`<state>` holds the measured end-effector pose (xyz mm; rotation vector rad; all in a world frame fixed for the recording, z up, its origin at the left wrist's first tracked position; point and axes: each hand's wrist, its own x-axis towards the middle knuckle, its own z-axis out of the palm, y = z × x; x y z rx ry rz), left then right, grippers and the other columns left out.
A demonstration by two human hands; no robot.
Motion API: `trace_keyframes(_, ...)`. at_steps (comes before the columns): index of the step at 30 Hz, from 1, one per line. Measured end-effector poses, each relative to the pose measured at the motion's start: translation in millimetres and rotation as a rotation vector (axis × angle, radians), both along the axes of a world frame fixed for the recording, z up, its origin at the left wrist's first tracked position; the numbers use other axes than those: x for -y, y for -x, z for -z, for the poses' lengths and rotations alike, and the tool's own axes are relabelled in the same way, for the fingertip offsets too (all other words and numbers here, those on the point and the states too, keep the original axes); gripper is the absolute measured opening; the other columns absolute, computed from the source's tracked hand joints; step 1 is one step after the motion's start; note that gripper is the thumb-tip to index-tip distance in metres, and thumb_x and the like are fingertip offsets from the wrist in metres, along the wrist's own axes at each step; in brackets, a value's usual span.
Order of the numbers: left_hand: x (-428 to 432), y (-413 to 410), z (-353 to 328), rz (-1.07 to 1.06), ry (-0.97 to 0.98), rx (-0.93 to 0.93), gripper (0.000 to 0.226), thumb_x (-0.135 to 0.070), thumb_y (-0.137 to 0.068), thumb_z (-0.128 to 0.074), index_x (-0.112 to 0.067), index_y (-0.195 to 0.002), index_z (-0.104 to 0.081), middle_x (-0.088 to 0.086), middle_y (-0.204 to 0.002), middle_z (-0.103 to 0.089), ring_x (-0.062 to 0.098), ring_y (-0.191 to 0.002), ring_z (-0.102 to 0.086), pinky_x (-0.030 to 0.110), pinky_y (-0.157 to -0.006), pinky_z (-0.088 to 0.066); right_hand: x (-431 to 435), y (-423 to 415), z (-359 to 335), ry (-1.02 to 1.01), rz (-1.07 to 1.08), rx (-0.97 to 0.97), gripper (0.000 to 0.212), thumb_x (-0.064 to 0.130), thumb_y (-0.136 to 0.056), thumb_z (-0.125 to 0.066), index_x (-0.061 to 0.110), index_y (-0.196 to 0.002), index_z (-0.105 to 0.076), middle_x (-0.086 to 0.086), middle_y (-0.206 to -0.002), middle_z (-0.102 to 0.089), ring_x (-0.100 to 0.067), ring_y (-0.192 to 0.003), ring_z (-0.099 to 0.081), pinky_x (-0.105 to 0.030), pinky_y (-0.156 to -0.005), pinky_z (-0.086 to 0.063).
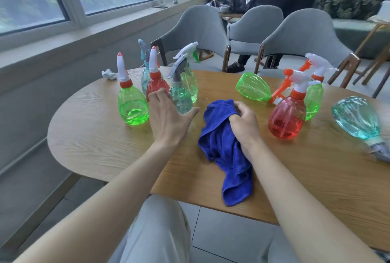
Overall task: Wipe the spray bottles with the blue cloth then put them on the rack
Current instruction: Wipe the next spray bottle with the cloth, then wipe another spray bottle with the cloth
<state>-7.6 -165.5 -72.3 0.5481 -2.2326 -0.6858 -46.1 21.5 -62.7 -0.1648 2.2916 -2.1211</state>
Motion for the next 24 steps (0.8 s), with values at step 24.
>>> trace_keyframes(24, -97, 1, -121, 0.47, -0.369, -0.023, 0.012, -0.011, -0.103, -0.049, -0.01, -0.114, -0.052, 0.003, -0.095, -0.063, 0.017, -0.083, -0.057, 0.032, -0.068, -0.041, -69, -24, -89, 0.238, -0.045, 0.098, 0.028, -0.005, -0.096, -0.055, 0.016, -0.111, -0.065, -0.002, -0.079, -0.069, -0.015, -0.066, -0.061, -0.029, -0.064, -0.051)
